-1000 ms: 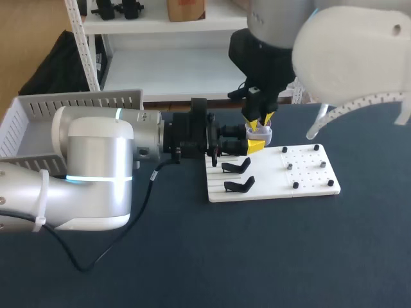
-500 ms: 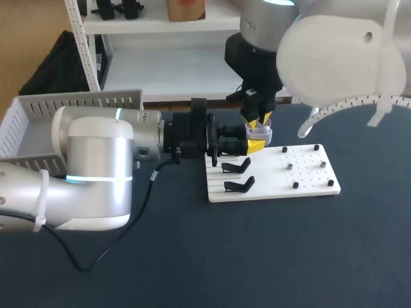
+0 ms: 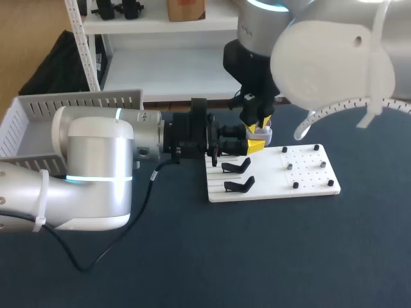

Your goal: Pick up each earbud case from the left stands, insert the matching earbuds, close the lid, and place the case in the box.

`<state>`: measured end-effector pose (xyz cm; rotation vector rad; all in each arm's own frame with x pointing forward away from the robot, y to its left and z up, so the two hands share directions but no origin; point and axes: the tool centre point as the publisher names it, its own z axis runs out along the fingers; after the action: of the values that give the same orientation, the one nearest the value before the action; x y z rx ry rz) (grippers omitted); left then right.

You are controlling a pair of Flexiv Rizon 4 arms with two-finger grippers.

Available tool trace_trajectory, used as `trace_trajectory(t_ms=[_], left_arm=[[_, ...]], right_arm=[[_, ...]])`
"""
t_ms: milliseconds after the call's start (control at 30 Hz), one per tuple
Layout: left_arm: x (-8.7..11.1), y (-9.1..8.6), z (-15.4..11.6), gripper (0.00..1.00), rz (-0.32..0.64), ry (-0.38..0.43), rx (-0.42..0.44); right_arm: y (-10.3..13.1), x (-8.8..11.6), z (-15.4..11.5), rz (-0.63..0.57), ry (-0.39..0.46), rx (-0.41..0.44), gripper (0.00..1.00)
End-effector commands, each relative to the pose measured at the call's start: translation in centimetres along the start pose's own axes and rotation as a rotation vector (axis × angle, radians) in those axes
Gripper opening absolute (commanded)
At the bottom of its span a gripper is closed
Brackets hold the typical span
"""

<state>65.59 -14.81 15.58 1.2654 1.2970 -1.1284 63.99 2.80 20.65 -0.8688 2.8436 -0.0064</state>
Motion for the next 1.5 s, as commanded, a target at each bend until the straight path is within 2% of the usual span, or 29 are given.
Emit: trace_trajectory(t_ms=[33,1067,1100,1133,1200,1500], left_arm=[[0.06,-0.03,0.03,0.0,0.001,-0.003,-0.003],[0.06,-0.03,0.03,0.0,0.001,-0.003,-0.003],[0.06,-0.03,0.03,0.0,0.001,-0.003,-0.003],[0.06,-0.03,0.03,0.0,0.001,-0.003,-0.003],[0.06,-0.03,0.03,0.0,0.001,-0.003,-0.003],[0.06,-0.03,0.03,0.0,0.001,-0.003,-0.003]], right_arm=[[-0.23,-0.21,0.27,0.009,-0.001,0.002,0.0],[-0.12,-0.4,1.23,0.02,0.007,0.003,0.0],[-0.12,-0.39,1.25,0.023,0.006,0.0,0.04],[-0.12,-0.39,1.25,0.024,0.006,-0.001,0.17],[-0.11,-0.38,1.23,0.028,0.007,-0.007,0.22],[0.02,-0.19,1.05,0.023,0.013,-0.01,0.24]])
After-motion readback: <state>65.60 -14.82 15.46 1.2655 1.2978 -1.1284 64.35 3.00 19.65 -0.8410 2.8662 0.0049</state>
